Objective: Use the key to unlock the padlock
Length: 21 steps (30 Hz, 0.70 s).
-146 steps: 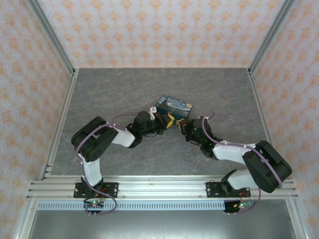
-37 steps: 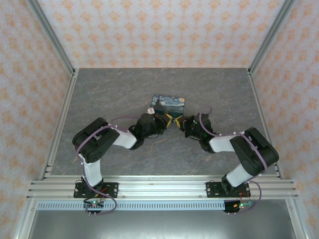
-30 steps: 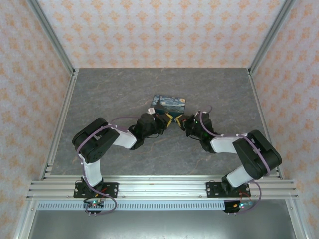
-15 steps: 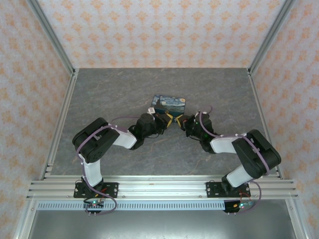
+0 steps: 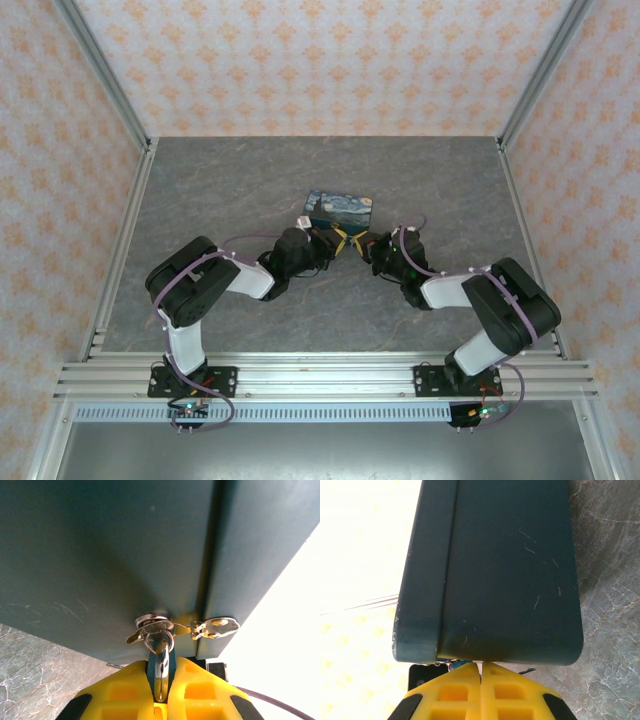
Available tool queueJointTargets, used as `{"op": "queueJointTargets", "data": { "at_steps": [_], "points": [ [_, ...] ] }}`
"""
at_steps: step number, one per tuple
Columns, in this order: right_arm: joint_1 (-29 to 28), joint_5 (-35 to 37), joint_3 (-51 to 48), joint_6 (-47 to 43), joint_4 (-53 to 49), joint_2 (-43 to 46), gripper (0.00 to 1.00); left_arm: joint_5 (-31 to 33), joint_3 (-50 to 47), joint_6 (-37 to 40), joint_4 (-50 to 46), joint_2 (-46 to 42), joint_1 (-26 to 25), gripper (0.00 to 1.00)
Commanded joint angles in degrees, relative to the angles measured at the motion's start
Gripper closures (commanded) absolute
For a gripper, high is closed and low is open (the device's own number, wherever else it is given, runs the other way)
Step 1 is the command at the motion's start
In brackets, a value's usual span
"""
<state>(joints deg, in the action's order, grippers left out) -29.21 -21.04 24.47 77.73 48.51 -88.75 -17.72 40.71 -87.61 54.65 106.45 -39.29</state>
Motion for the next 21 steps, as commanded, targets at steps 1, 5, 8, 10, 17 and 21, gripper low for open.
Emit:
{"op": "queueJointTargets", "data": {
  "at_steps": [1,5,8,10,17,21],
  "points": [
    [-1.4,-2.0,1.5,2.4,4.9,-2.2,1.0,-9.3,1.3,-0.3,5.6,-0.9,-4.1,1.0],
    [-1.4,-3.8,2.2,6.9,7.9,-4.1,1.0,-9.3,1.2,-0.3,5.5,-1.0,-4.1,1.0],
    [-1.5,-4.5,2.4,9.5,8.3,-4.1,1.0,-9.4,1.5,-0.3,5.4,-0.9,-4.1,1.0],
    [-1.5,-5.0,2.9,10.8,8.4,-4.0,1.0,-9.4,1.6,-0.3,5.5,-0.7,-4.1,1.0],
    [-1.1,-5.4,3.3,13.2,8.6,-4.8,1.0,-9.6,1.8,-0.4,5.6,-0.7,-4.1,1.0],
    [-0.2,-5.3,3.0,11.2,7.6,-4.9,1.0,-9.5,1.1,-0.3,5.5,-1.0,-4.1,1.0]
  ]
}}
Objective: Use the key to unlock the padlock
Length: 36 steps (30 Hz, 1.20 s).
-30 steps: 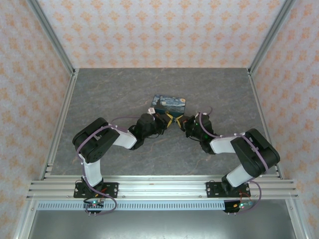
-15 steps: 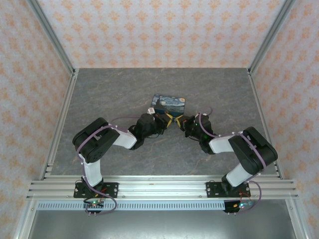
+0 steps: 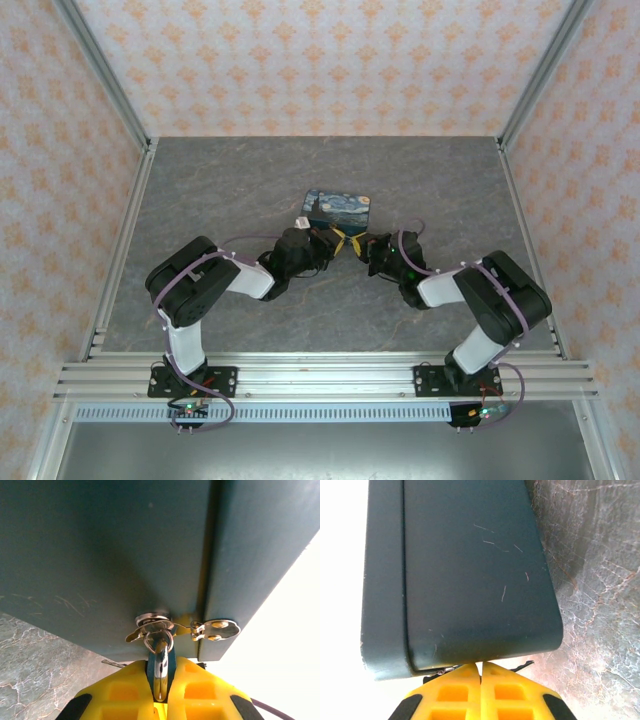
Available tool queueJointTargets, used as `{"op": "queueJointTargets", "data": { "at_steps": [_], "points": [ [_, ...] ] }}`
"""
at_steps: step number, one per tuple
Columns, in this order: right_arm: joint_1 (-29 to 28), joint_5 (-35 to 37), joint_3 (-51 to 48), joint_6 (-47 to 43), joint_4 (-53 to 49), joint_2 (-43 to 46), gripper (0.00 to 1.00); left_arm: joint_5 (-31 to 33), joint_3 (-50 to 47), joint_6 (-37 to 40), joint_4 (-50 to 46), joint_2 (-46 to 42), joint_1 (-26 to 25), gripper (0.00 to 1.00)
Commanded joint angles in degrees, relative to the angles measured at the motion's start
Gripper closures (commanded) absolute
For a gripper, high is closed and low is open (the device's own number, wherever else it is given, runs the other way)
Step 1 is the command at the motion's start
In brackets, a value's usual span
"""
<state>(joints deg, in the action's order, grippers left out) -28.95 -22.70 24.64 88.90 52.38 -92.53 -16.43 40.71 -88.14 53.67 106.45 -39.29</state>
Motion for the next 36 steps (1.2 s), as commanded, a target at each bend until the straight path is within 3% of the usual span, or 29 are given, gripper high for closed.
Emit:
{"op": "queueJointTargets", "data": {
  "at_steps": [1,11,23,36],
  "points": [
    [-0.4,-3.6,3.0,-1.1,3.0,-0.8,1.0,-10.8,1.0,0.2,6.4,-1.1,-4.1,1.0],
    [-0.3,-2.9,6.3,-13.4,-12.5,7.4,1.0,-10.8,0.9,0.4,6.4,-0.6,-4.1,1.0],
    [-0.1,-3.1,5.8,-8.0,-3.6,2.3,1.0,-11.0,0.7,0.6,6.7,-0.7,-4.1,1.0],
    [0.7,-4.0,5.9,-3.2,-5.8,1.1,1.0,-11.4,-0.2,3.6,6.4,-1.5,-4.1,1.0]
  ]
}}
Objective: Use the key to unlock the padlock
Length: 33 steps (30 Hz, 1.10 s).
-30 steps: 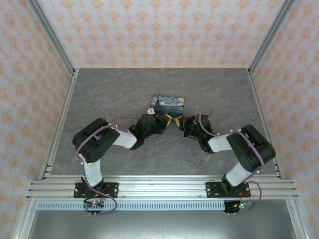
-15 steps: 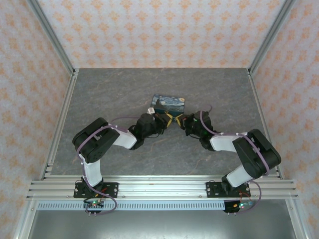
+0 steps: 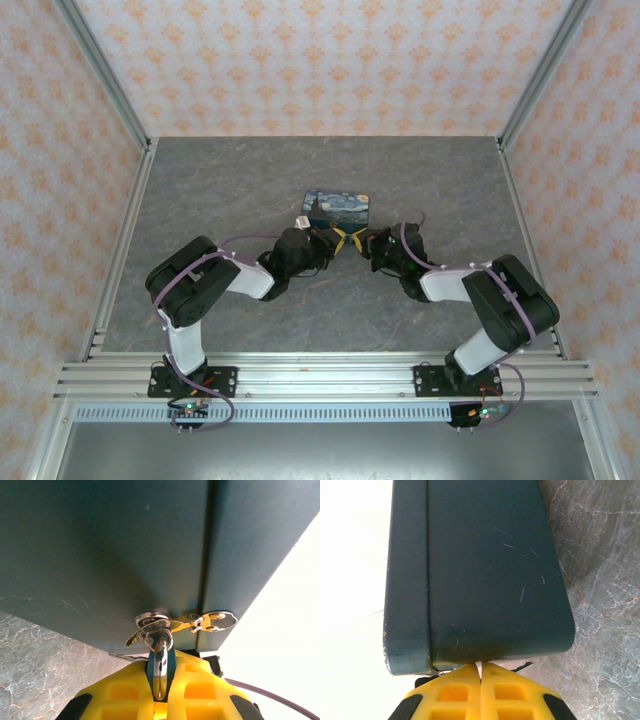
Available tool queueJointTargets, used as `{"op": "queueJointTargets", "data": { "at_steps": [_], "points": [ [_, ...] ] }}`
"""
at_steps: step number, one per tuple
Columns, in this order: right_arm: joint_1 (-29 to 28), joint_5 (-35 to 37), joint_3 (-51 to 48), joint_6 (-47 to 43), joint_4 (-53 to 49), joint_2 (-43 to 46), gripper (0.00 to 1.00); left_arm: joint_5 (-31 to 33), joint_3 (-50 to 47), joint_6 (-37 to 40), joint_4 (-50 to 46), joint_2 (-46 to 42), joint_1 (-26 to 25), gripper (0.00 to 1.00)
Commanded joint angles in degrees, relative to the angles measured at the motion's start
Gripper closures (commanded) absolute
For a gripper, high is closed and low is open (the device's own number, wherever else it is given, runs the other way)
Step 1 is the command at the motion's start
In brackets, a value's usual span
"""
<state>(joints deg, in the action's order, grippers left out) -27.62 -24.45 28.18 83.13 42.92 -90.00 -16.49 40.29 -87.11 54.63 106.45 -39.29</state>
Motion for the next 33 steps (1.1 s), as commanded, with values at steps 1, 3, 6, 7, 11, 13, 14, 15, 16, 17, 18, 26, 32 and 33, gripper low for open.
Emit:
{"op": "queueJointTargets", "data": {
  "at_steps": [1,3,6,7,11,13,14,15,16,17,18,26,32,33],
  "points": [
    [-0.6,-2.4,2.3,2.8,3.8,-1.3,1.0,-11.1,0.0,2.8,5.2,-1.6,-4.1,1.0],
    [-0.9,-2.6,2.0,3.2,3.5,-0.7,1.0,-10.5,-0.1,2.9,5.1,-1.8,-4.1,1.0],
    [-1.8,-2.4,1.7,3.1,2.2,1.0,1.0,-9.9,-0.1,2.5,5.6,-1.4,-4.1,1.0],
    [-2.2,-2.2,1.7,3.2,1.7,1.6,1.0,-9.7,0.0,2.3,5.8,-1.3,-4.1,1.0],
    [-3.6,-1.4,1.0,3.3,1.5,2.9,1.0,-9.4,0.6,1.3,6.7,-0.3,-4.1,1.0],
    [-3.8,-1.0,0.6,3.7,1.7,3.3,1.0,-9.3,0.8,1.2,6.7,0.0,-4.1,1.0],
    [-3.9,-0.9,0.4,3.8,1.9,3.4,1.0,-9.4,1.0,1.2,6.6,0.1,-4.1,1.0],
    [-3.9,-0.9,0.2,3.9,1.9,3.6,1.0,-9.2,1.0,1.1,6.4,0.1,-4.2,1.0],
    [-4.0,-0.9,0.0,4.0,2.0,3.7,1.0,-9.1,1.0,1.1,6.5,0.2,-4.2,1.0],
    [-4.2,-0.9,-0.1,4.1,2.0,3.9,1.0,-9.0,1.0,1.1,6.4,0.3,-4.2,1.0],
    [-4.2,-0.8,-0.3,4.2,2.0,4.2,1.0,-9.0,1.1,1.0,6.4,0.3,-4.2,1.0],
    [-4.7,0.1,-1.6,5.1,1.6,5.6,1.0,-8.1,0.8,0.8,6.0,0.2,-4.2,1.0],
    [-5.7,0.2,-1.2,5.6,1.6,5.5,1.0,-7.4,0.5,0.0,6.6,0.6,-4.2,1.0],
    [-5.9,0.3,-1.2,5.7,1.6,5.4,1.0,-7.3,0.4,-0.1,6.8,0.6,-4.2,1.0]
  ]
}}
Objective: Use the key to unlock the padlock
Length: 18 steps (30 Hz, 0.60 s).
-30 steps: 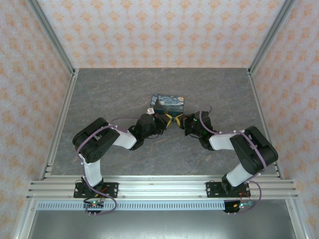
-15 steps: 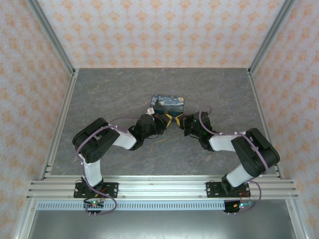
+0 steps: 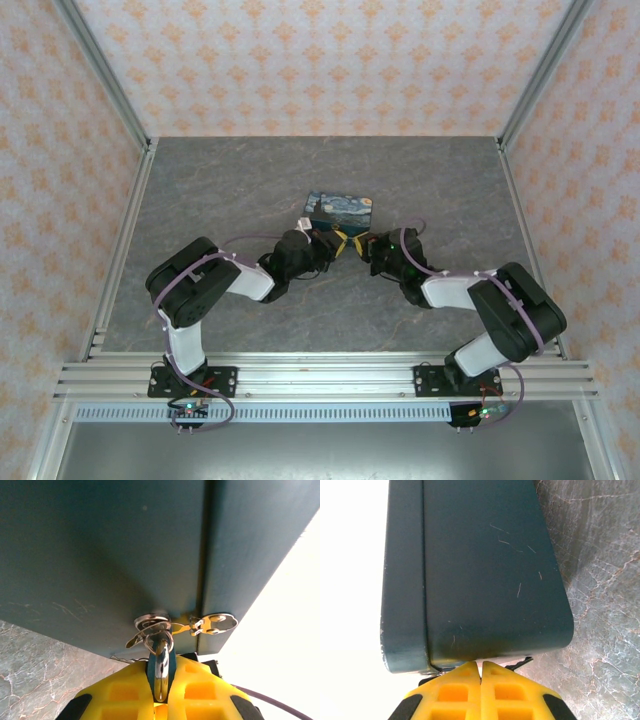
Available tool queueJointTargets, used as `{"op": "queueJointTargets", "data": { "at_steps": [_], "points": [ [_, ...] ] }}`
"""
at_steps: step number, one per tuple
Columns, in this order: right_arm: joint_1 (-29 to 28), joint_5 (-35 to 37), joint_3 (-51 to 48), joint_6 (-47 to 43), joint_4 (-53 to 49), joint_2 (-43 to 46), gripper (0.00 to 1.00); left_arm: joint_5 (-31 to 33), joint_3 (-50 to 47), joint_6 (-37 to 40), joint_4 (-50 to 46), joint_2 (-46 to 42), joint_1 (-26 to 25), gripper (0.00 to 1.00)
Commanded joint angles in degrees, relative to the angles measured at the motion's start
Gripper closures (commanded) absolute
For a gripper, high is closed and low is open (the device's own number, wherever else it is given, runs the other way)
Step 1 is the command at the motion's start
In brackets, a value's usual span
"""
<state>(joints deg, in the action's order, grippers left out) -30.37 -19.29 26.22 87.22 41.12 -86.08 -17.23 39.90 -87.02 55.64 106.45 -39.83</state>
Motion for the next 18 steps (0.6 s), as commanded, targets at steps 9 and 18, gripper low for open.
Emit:
{"op": "queueJointTargets", "data": {
  "at_steps": [9,18],
  "points": [
    [-3.7,-4.6,0.2,1.8,5.0,0.4,1.0,-5.1,0.3,-1.8,8.1,1.4,-3.7,1.0],
    [-3.6,-5.4,0.2,-0.2,10.8,-3.1,1.0,-5.9,-0.5,-0.8,11.6,2.6,-3.7,1.0]
  ]
}}
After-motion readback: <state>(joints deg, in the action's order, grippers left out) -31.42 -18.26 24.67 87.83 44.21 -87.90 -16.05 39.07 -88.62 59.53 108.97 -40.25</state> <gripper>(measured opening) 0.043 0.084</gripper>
